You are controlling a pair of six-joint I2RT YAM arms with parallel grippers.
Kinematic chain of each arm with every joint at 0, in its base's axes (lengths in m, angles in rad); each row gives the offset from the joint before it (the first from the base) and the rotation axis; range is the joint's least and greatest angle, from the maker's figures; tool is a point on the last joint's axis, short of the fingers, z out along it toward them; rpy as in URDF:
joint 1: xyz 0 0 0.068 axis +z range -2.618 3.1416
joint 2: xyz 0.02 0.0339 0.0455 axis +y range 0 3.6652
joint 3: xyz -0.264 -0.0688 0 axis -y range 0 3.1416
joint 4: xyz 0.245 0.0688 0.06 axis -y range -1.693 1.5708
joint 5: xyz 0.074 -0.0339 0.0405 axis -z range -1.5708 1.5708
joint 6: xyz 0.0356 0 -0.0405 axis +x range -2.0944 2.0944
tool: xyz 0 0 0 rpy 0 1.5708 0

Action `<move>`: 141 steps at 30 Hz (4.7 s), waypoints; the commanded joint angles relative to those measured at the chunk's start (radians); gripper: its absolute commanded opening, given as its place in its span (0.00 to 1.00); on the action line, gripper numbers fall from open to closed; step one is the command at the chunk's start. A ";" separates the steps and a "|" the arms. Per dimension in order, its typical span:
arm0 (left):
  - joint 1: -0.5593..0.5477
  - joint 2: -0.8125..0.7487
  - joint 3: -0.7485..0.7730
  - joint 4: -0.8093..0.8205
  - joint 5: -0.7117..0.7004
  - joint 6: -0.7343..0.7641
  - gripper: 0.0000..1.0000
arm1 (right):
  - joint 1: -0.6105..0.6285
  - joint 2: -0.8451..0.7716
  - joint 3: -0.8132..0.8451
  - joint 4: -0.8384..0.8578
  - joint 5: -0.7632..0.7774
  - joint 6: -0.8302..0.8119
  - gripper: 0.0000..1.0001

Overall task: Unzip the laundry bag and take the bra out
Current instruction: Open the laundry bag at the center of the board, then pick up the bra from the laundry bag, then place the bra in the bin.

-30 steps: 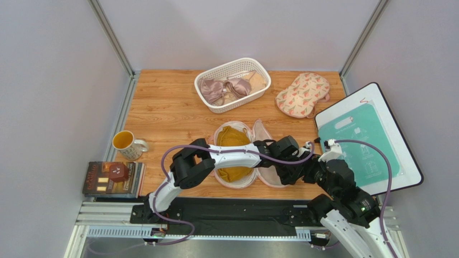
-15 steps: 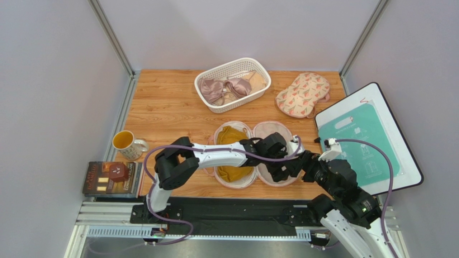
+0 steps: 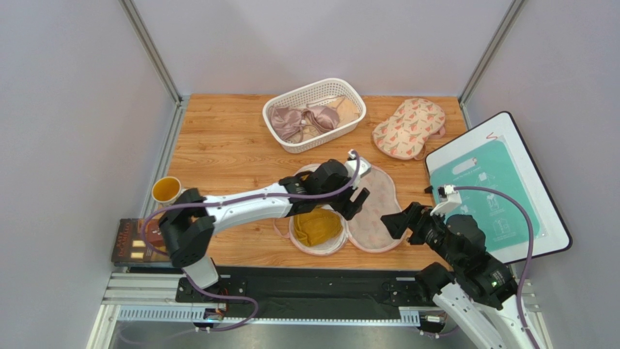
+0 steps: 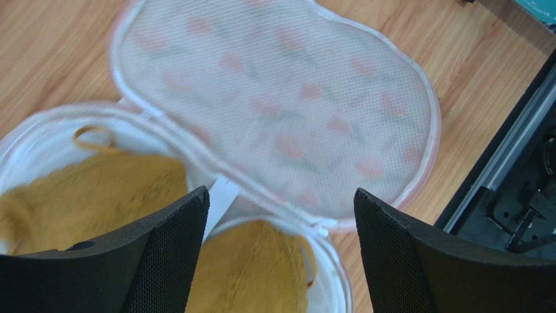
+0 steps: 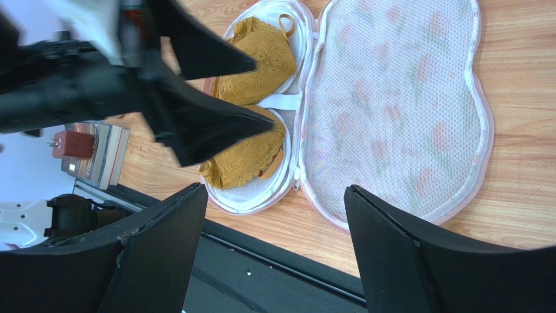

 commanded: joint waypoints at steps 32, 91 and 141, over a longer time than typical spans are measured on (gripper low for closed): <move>0.180 -0.840 -0.513 -0.170 -0.102 -0.169 0.88 | 0.342 0.691 0.032 0.526 0.149 0.051 0.79; 0.246 -0.608 0.069 -0.392 -0.294 0.057 0.00 | 0.336 0.311 -0.172 0.355 0.287 0.100 0.82; 0.622 0.307 0.944 -0.412 0.043 0.068 1.00 | 0.321 0.371 -0.143 0.386 0.225 0.083 0.82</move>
